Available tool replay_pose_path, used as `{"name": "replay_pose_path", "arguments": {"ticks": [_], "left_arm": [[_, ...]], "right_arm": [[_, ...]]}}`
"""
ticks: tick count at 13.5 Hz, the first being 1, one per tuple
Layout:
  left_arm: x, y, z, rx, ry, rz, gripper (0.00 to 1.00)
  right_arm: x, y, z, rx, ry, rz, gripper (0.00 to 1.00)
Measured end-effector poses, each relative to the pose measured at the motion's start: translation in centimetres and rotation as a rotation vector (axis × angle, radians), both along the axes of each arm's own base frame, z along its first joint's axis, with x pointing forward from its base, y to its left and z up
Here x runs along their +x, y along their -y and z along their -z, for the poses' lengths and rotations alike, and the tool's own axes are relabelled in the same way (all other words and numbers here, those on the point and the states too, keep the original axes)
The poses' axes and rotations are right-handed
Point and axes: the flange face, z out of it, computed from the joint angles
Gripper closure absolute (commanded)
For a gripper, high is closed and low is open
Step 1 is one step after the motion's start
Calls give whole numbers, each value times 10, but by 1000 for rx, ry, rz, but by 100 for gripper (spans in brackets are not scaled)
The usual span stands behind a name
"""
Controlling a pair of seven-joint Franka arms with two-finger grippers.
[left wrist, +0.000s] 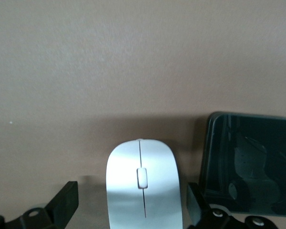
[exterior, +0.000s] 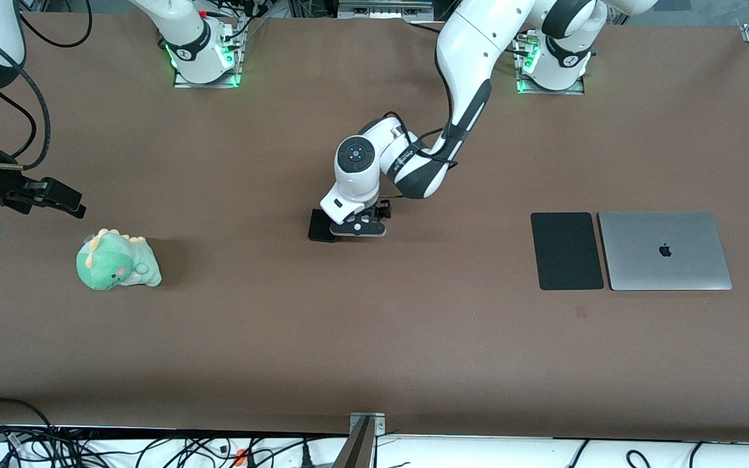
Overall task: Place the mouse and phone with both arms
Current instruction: 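Close the left gripper on the white mouse and lift it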
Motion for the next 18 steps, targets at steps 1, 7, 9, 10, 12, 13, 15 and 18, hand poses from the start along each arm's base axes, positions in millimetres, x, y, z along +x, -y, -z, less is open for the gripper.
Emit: {"name": "replay_pose_path", "arguments": {"ticks": [1, 7, 9, 10, 12, 13, 15, 18], "left_arm": [[-3, 1, 3, 4, -4, 4, 0], [-12, 4, 8, 14, -11, 13, 66], [-11, 4, 5, 11, -8, -2, 71], [-10, 4, 3, 10, -5, -8, 71], [-6, 4, -4, 5, 5, -30, 71], [-3, 3, -11, -1, 14, -39, 71], [10, -5, -37, 0, 26, -59, 70], [40, -40, -100, 30, 1, -90, 70]], "right_arm": [[0, 0, 0, 0, 0, 0, 0], [0, 0, 0, 0, 0, 0, 0], [0, 0, 0, 0, 0, 0, 0], [0, 0, 0, 0, 0, 0, 0], [0, 0, 0, 0, 0, 0, 0], [0, 0, 0, 0, 0, 0, 0], [0, 0, 1, 0, -2, -1, 0], [0, -2, 6, -1, -12, -6, 0]]}}
